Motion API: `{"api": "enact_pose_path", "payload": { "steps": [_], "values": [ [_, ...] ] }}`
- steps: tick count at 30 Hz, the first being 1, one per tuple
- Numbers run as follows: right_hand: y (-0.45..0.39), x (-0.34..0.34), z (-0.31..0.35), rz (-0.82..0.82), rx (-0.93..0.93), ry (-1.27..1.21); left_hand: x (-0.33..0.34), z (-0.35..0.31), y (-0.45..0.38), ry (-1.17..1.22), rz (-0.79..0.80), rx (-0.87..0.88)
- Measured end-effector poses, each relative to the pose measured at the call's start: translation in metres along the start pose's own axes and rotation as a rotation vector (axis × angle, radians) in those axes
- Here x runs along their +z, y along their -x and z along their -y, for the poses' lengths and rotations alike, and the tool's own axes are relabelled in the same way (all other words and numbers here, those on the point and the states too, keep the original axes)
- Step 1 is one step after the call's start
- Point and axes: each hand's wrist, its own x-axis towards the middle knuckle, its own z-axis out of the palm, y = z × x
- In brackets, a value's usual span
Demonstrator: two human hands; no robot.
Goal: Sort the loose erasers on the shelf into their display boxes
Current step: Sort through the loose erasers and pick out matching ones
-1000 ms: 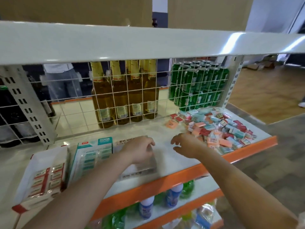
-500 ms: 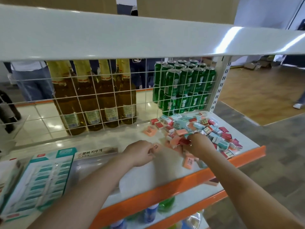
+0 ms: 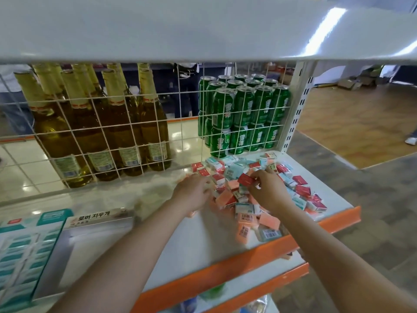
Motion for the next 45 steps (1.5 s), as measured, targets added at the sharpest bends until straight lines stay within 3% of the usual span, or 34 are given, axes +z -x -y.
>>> {"api": "enact_pose_path", "payload": {
  "steps": [4,16,34,45],
  "values": [
    [-0.002,0.003,-0.005,0.019,-0.021,-0.017,0.006,-0.003,-0.016,0.184,0.032,-0.087],
    [-0.004,0.006,-0.007,0.003,-0.059,-0.023,0.021,-0.002,-0.032,0.416,0.11,-0.333],
    [0.016,0.009,-0.002,0.002,0.002,-0.04,0.014,0.014,-0.023,0.611,0.251,-0.297],
    [0.023,0.009,0.021,0.006,-0.008,-0.068,-0.003,0.027,-0.005,0.84,0.027,-0.307]
  ]
}}
